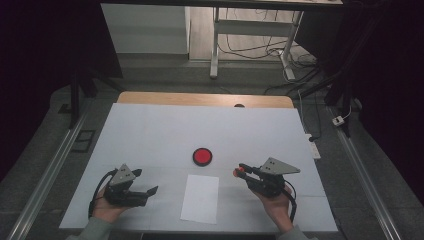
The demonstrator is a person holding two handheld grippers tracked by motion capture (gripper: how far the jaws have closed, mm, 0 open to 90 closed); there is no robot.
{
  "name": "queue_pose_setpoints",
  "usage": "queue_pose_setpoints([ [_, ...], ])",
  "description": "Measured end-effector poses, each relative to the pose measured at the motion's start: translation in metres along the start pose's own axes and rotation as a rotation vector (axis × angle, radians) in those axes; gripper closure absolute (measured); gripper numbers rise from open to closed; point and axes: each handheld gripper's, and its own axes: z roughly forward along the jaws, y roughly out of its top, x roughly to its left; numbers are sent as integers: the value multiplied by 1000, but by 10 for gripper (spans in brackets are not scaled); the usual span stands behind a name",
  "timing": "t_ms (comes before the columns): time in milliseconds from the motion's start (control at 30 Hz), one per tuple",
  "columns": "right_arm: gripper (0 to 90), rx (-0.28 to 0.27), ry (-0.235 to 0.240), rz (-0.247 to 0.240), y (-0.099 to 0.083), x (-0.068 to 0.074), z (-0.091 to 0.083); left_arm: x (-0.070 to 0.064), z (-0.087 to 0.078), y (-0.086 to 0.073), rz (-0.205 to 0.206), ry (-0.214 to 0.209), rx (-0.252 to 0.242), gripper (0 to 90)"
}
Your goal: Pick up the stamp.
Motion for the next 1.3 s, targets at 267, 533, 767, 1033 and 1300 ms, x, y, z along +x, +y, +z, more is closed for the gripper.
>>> queue_pose_setpoints([
  [267,718,5,41,-2,4,8,14,1,0,0,-1,2,3,150],
  [533,718,6,72,-9,9,15,27,1,2,0,1,1,6,150],
  [767,718,1,105,-17,13,19,39,1,3,-1,5,-7,9,150],
  [1033,718,-7,131,-35,21,28,47,0,3,-1,8,-6,11,150],
  [1300,718,-7,143,-37,21,31,46,0,2,-1,6,5,11,150],
])
